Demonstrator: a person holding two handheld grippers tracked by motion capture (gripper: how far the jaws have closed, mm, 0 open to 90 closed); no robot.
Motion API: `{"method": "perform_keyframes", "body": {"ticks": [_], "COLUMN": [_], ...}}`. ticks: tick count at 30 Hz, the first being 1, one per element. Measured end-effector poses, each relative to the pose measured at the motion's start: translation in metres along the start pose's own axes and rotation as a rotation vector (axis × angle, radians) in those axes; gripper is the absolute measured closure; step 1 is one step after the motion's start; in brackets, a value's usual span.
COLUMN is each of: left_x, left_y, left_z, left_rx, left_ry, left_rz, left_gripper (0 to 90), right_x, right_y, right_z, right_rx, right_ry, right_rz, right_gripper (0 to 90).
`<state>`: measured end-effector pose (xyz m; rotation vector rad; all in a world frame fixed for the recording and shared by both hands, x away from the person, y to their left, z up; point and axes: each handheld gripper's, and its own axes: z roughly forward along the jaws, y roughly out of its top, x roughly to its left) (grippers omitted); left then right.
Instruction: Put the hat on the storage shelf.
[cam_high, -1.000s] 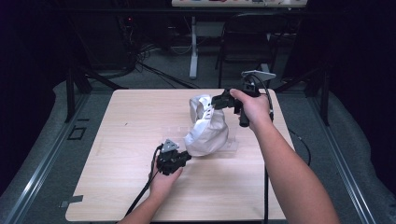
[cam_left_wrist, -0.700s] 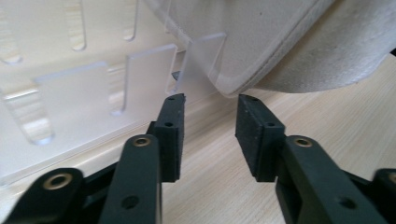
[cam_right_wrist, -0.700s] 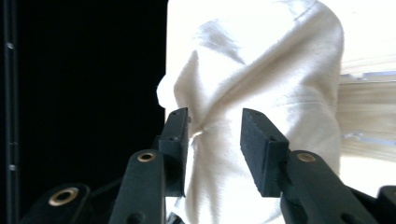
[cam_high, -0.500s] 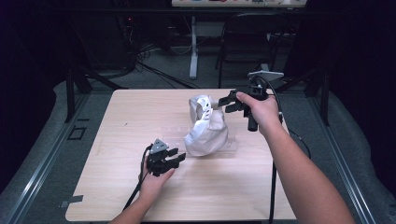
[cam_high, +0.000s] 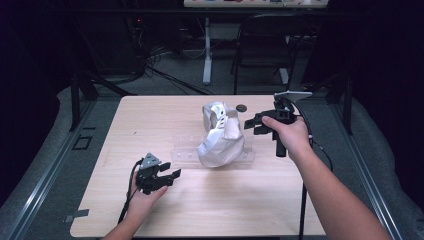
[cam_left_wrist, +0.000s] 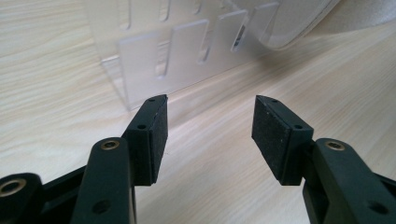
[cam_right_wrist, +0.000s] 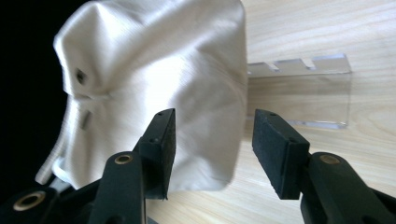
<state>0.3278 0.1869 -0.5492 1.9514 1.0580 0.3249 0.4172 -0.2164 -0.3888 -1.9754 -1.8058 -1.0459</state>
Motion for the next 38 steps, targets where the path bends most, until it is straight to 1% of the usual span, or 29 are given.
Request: {"method": "perform_keyframes", "body": {"ticks": [1,3,5,7,8,11,12,13,14,15,17,18,19,21,23,26,27,30,32,33,34,35,36,37,38], "left_x": [0.001,0.005,0.009,0.014,0.017,0.026,0.029,0.032,0.033,0.035,0.037,0.038,0.039,0.039,0.04,0.039,0.038,0.037,0.036,0.035,0.034,0.032,0.03,0.027,0.025], "left_y": [-0.002,-0.006,-0.01,-0.015,-0.018,-0.022,-0.022,-0.023,-0.023,-0.024,-0.025,-0.026,-0.026,-0.027,-0.027,-0.027,-0.028,-0.028,-0.028,-0.029,-0.028,-0.029,-0.028,-0.027,-0.027], "left_z": [-0.003,-0.008,-0.014,-0.018,-0.019,-0.022,-0.022,-0.022,-0.022,-0.021,-0.02,-0.019,-0.018,-0.017,-0.017,-0.015,-0.015,-0.013,-0.012,-0.011,-0.011,-0.01,-0.009,-0.008,-0.008], "left_rx": [-0.009,-0.008,-0.008,-0.011,-0.016,-0.02,-0.019,-0.022,-0.022,-0.024,-0.013,-0.009,-0.005,-0.009,-0.006,-0.002,-0.003,0.003,0.005,0.003,0.014,0.004,0.003,-0.001,-0.002], "left_ry": [0.008,0.016,0.025,0.033,0.037,0.041,0.047,0.052,0.054,0.055,0.057,0.062,0.056,0.06,0.062,0.06,0.064,0.058,0.057,0.053,0.046,0.046,0.039,0.036,0.036], "left_rz": [-0.006,0.003,-0.003,-0.011,-0.027,-0.062,-0.069,-0.075,-0.076,-0.088,-0.089,-0.093,-0.095,-0.098,-0.097,-0.098,-0.097,-0.092,-0.089,-0.086,-0.082,-0.079,-0.071,-0.055,-0.045], "left_gripper": [46.0,46.0,46.0,46.0,45.9,46.0,46.0,46.0,46.0,46.0,46.0,46.0,46.0,46.0,46.0,46.0,46.0,46.0,46.0,46.0,46.0,46.0,46.0,46.0,45.9], "right_x": [-0.003,-0.007,-0.011,-0.015,-0.018,-0.027,-0.03,-0.035,-0.039,-0.042,-0.051,-0.055,-0.061,-0.068,-0.077,-0.087,-0.09,-0.097,-0.098,-0.1,-0.101,-0.103,-0.105,-0.105,-0.106], "right_y": [-0.003,-0.009,-0.016,-0.023,-0.027,-0.038,-0.042,-0.047,-0.051,-0.054,-0.062,-0.066,-0.072,-0.08,-0.09,-0.103,-0.107,-0.119,-0.126,-0.129,-0.133,-0.135,-0.139,-0.142,-0.146], "right_z": [-0.001,-0.001,-0.001,-0.002,-0.002,-0.002,-0.001,-0.001,-0.001,-0.001,0.001,0.003,0.006,0.011,0.019,0.03,0.035,0.046,0.05,0.05,0.052,0.052,0.055,0.057,0.058], "right_rx": [0.0,-0.007,-0.011,-0.019,-0.016,-0.02,-0.017,-0.026,-0.03,-0.031,-0.045,-0.047,-0.055,-0.053,-0.053,-0.048,-0.057,-0.068,-0.08,-0.074,-0.092,-0.087,-0.118,-0.132,-0.153], "right_ry": [-0.008,-0.017,-0.012,-0.013,-0.012,-0.049,-0.056,-0.064,-0.059,-0.062,-0.068,-0.076,-0.084,-0.093,-0.085,-0.098,-0.1,-0.116,-0.12,-0.119,-0.108,-0.135,-0.103,-0.121,-0.14], "right_rz": [-0.009,-0.027,-0.037,-0.048,-0.053,-0.087,-0.099,-0.109,-0.108,-0.108,-0.115,-0.127,-0.138,-0.146,-0.15,-0.174,-0.178,-0.215,-0.216,-0.222,-0.215,-0.238,-0.247,-0.261,-0.286], "right_gripper": [49.8,49.7,49.7,49.7,49.7,49.3,49.2,49.2,49.0,48.8,48.8,48.6,48.4,48.7,48.6,48.3,48.1,48.2,48.3,48.4,48.4,48.3,48.2,47.9,47.2]}}
